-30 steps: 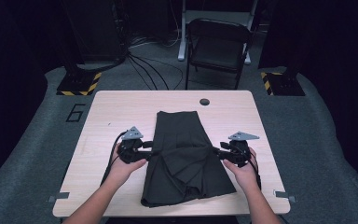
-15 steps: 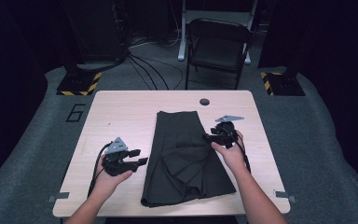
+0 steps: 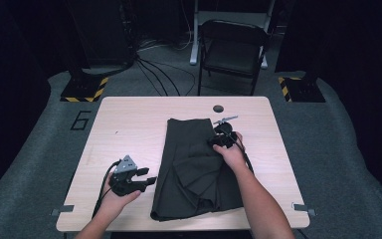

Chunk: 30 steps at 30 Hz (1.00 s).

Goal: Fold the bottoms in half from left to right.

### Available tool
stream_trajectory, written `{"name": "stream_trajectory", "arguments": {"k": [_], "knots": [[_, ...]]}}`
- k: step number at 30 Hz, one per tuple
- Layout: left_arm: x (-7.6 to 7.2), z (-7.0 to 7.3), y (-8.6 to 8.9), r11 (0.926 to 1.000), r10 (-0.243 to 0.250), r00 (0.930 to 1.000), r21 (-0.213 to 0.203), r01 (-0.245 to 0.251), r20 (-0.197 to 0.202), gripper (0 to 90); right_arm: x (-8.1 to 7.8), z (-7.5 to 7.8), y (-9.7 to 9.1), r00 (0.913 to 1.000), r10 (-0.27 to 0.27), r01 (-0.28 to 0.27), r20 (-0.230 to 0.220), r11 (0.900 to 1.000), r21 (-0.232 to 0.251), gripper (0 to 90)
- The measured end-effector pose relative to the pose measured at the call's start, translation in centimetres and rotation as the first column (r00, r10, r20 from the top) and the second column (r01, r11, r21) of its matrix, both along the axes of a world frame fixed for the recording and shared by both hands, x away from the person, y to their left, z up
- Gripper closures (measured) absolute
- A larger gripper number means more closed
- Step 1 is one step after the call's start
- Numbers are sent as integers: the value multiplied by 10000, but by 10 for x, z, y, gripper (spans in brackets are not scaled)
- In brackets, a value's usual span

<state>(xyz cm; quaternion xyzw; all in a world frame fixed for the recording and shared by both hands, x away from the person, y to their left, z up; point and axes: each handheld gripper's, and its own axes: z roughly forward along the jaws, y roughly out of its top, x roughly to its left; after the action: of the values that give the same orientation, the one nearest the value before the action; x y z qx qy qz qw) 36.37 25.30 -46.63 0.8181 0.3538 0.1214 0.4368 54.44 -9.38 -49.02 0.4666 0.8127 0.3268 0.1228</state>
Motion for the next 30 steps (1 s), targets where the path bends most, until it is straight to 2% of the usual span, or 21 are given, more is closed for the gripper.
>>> {"name": "stream_trajectory", "arguments": {"k": [1,2,7,8,10,11,12,13,14,16,17,18,20,22,24,25,26,27,28,29,30], "knots": [[0,-1,-1,10000,-14,10000,18,14,-39,496,0,0,0,10000,0,0,0,10000,0,598],[-1,-2,-3,10000,-78,9999,-21,78,-123,495,1,-8,3,9998,-65,56,-195,9989,-457,639],[-4,-6,-11,9998,-205,9997,74,205,-90,495,-1,-11,3,9999,-95,97,58,9989,-464,730],[-4,-6,-13,9995,-297,9995,112,298,-113,495,-4,-5,4,9988,77,-40,486,9972,-751,772],[-5,-6,-16,9987,-486,9987,158,489,-182,495,-9,2,7,9933,108,-3,1152,9959,-903,786],[-5,-6,-16,9987,-486,9987,158,489,-182,495,-9,2,7,9933,108,-3,1152,9959,-903,786],[-6,-7,-18,9984,-529,9984,163,533,-193,495,-12,6,8,9881,171,-26,1526,9955,-952,788],[-6,-8,-20,9979,-625,9978,170,629,-232,495,-17,16,10,9752,174,21,2207,9962,-875,791],[-7,-9,-22,9985,-513,9986,188,515,-87,494,-20,21,10,9708,83,104,2396,9970,-764,792],[-7,-9,-24,9979,-623,9979,151,625,-166,493,-23,28,8,9538,75,147,3002,9973,-716,791],[-7,-9,-25,9974,-687,9975,186,689,-151,493,-23,28,8,9538,75,147,3002,9973,-716,791],[-7,-11,-29,9968,-756,9970,260,760,-145,493,-23,31,7,9422,-51,364,3349,9955,-873,790],[-7,-13,-32,9955,-885,9959,334,892,-210,492,-22,28,5,9424,-209,559,3339,9939,-954,789],[-8,-16,-36,9949,-945,9952,336,953,-245,491,-13,12,-1,9691,-678,981,2373,9881,-1185,780],[-8,-21,-42,9931,-1090,9933,402,1105,-384,491,-9,4,-5,9734,-783,1059,2151,9871,-1201,775],[-8,-21,-42,9904,-1243,9912,551,1268,-460,490,-5,-4,-9,9832,-814,1045,1634,9849,-1379,767],[-8,-24,-45,9909,-1223,9914,512,1247,-470,486,-3,-13,-12,9851,-854,1080,1491,9827,-1505,738],[-8,-26,-47,9897,-1277,9904,586,1307,-529,486,-3,-13,-12,9851,-854,1080,1491,9827,-1505,738],[-7,-30,-49,9886,-1303,9896,684,1344,-604,484,-3,-15,-17,9846,-933,1097,1477,9881,-1075,707],[-7,-30,-49,9886,-1303,9896,684,1344,-604,481,-3,-15,-17,9846,-933,1097,1477,9881,-1075,707],[-5,-33,-50,9880,-1321,9886,704,1372,-719,480,-1,-14,-19,9833,-1003,1186,1520,9860,-1170,611]]}}
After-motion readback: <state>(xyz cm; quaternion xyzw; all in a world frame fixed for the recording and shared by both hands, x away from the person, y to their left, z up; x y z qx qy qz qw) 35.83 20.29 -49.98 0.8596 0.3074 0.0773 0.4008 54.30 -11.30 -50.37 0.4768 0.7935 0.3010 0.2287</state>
